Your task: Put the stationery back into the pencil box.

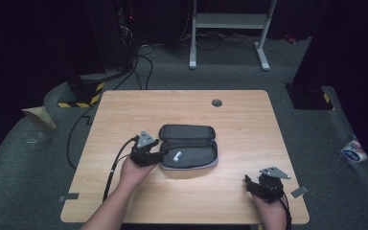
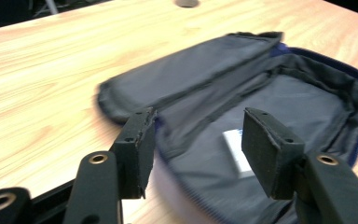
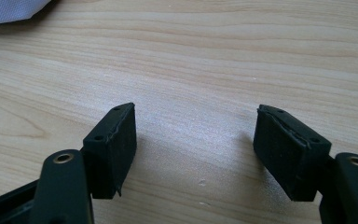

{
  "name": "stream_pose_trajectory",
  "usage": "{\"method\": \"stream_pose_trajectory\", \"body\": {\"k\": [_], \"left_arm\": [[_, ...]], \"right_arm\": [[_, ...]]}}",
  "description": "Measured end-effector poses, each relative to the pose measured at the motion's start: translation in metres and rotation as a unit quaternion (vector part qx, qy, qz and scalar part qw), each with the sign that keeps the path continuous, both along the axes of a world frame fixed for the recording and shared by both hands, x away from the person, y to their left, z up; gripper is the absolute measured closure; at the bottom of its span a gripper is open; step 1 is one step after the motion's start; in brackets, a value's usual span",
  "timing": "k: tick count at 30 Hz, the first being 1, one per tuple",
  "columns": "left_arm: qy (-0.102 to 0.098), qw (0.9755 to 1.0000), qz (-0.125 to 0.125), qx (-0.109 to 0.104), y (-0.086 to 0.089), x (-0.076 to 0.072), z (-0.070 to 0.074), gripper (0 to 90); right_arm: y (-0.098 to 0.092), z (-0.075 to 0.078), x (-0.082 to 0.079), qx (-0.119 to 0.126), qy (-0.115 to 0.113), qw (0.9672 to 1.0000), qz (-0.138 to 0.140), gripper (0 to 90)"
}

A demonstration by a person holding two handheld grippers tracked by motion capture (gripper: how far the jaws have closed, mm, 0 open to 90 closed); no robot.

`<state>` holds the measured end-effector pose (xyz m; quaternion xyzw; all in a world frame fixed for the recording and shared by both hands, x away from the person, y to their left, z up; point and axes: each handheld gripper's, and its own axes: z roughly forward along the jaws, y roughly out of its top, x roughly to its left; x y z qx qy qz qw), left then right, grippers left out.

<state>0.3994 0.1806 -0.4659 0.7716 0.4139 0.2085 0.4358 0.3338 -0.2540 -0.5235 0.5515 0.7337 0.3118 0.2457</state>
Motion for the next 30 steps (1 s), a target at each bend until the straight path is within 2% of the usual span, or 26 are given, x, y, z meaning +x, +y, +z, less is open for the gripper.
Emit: {"method": "stream_pose_trajectory", "body": {"k": [2,3,7,8,9,10,11,13,14,15,16,18,21,23,26,28,30], "left_arm": [[0.001,1.0,0.003,-0.003,0.005,0.0,0.0,42.4],[0.005,0.9999,0.013,-0.009,0.021,-0.001,-0.001,40.9],[0.017,0.9993,0.028,-0.015,0.047,-0.004,-0.007,37.3],[0.017,0.9993,0.028,-0.015,0.047,-0.004,-0.007,35.8],[0.03,0.9988,0.037,-0.016,0.06,-0.005,-0.012,33.7],[0.03,0.9988,0.037,-0.016,0.06,-0.005,-0.012,33.0],[0.04,0.9981,0.045,-0.012,0.073,-0.007,-0.019,31.7],[0.047,0.9976,0.05,-0.014,0.078,-0.009,-0.022,28.3],[0.055,0.9969,0.055,-0.006,0.088,-0.011,-0.027,26.3],[0.055,0.9969,0.055,-0.006,0.088,-0.011,-0.027,25.0],[0.061,0.9959,0.066,0.002,0.098,-0.015,-0.033,23.3],[0.071,0.9945,0.077,0.004,0.107,-0.019,-0.039,18.8],[0.081,0.9927,0.087,0.021,0.118,-0.026,-0.047,14.5],[0.087,0.9918,0.09,0.026,0.123,-0.03,-0.05,12.1],[0.088,0.9903,0.096,0.048,0.129,-0.039,-0.053,6.8],[0.087,0.9901,0.098,0.051,0.13,-0.042,-0.053,2.8],[0.094,0.9889,0.095,0.065,0.132,-0.051,-0.057,0.0]], "right_arm": [[0.0,0.0,0.0,0.0,0.0,1.0,0.0,29.7],[0.0,0.0,0.0,0.0,0.0,1.0,0.0,29.7],[0.0,0.0,0.0,0.0,0.0,1.0,0.0,29.7],[0.0,0.0,0.0,0.0,0.0,1.0,0.0,29.7],[0.0,0.0,0.0,0.0,0.0,1.0,0.0,29.7],[0.0,0.0,0.0,0.0,0.0,1.0,0.0,29.7],[0.0,0.0,0.0,0.0,0.0,1.0,0.0,29.7],[0.0,0.0,0.0,0.0,0.0,1.0,0.0,29.7],[0.0,0.0,0.0,0.0,0.0,1.0,0.0,29.7],[0.0,0.0,0.0,0.0,0.0,1.0,0.0,29.7],[0.0,0.0,0.0,0.0,0.0,1.0,0.0,29.7],[0.0,0.0,0.0,0.0,0.0,1.0,0.0,29.7],[0.0,0.0,0.0,0.0,0.0,1.0,0.0,29.7],[0.0,0.0,0.0,0.0,0.0,1.0,0.0,29.7],[0.0,0.0,0.0,0.0,0.0,1.0,0.0,29.7],[0.0,0.0,0.0,0.0,0.0,1.0,0.0,29.7],[0.0,0.0,0.0,0.0,0.0,1.0,0.0,29.7]]}}
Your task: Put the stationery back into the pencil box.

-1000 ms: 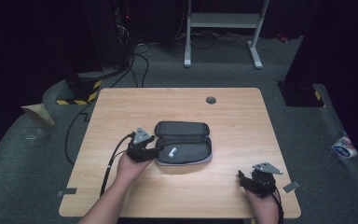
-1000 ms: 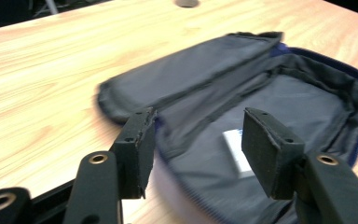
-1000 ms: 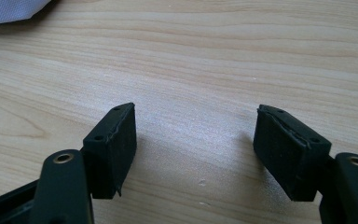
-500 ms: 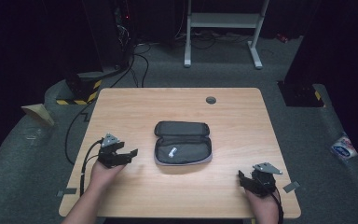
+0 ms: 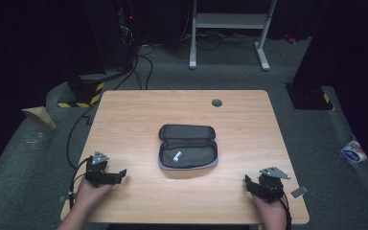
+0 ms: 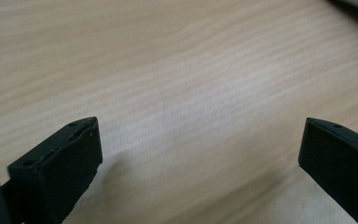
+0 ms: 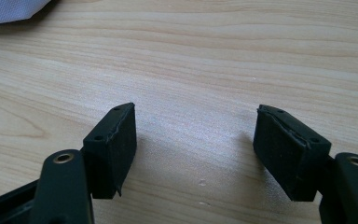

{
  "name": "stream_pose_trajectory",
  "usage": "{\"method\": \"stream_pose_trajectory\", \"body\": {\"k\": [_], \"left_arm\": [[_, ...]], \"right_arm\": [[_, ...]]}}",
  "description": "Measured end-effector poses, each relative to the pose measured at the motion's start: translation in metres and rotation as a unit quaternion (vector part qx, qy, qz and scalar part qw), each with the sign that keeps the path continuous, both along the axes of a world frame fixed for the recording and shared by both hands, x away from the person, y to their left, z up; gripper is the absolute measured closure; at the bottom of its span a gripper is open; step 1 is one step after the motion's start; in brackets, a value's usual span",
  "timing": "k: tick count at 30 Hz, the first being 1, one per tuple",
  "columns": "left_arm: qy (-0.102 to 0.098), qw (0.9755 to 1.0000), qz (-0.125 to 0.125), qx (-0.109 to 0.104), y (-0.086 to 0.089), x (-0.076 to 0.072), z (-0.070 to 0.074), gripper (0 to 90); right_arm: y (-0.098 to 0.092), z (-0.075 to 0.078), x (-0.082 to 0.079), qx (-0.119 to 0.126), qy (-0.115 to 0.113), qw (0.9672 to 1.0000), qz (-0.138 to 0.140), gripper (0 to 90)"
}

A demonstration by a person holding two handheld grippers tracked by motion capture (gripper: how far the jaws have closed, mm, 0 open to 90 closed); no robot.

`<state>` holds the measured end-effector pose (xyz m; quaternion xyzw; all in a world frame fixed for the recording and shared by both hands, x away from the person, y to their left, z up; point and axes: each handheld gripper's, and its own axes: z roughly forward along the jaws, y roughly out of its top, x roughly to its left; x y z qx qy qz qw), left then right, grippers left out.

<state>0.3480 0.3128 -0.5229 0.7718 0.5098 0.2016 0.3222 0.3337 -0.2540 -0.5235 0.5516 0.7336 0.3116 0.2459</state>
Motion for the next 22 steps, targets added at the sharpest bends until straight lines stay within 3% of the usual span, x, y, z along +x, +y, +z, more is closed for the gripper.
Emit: {"method": "stream_pose_trajectory", "body": {"k": [5,10,22], "left_arm": [[0.002,0.9999,-0.012,0.01,-0.001,-0.012,-0.006,0.0],[-0.015,0.9996,-0.021,0.008,-0.004,-0.02,-0.008,0.8],[-0.014,0.9998,-0.015,0.006,-0.005,-0.021,-0.008,3.2]], "right_arm": [[0.0,0.0,0.0,0.0,0.0,1.0,-0.002,29.7],[0.0,0.0,0.0,0.0,0.0,1.0,-0.001,29.7],[0.0,0.0,0.0,0.0,0.0,1.0,-0.001,29.8]]}}
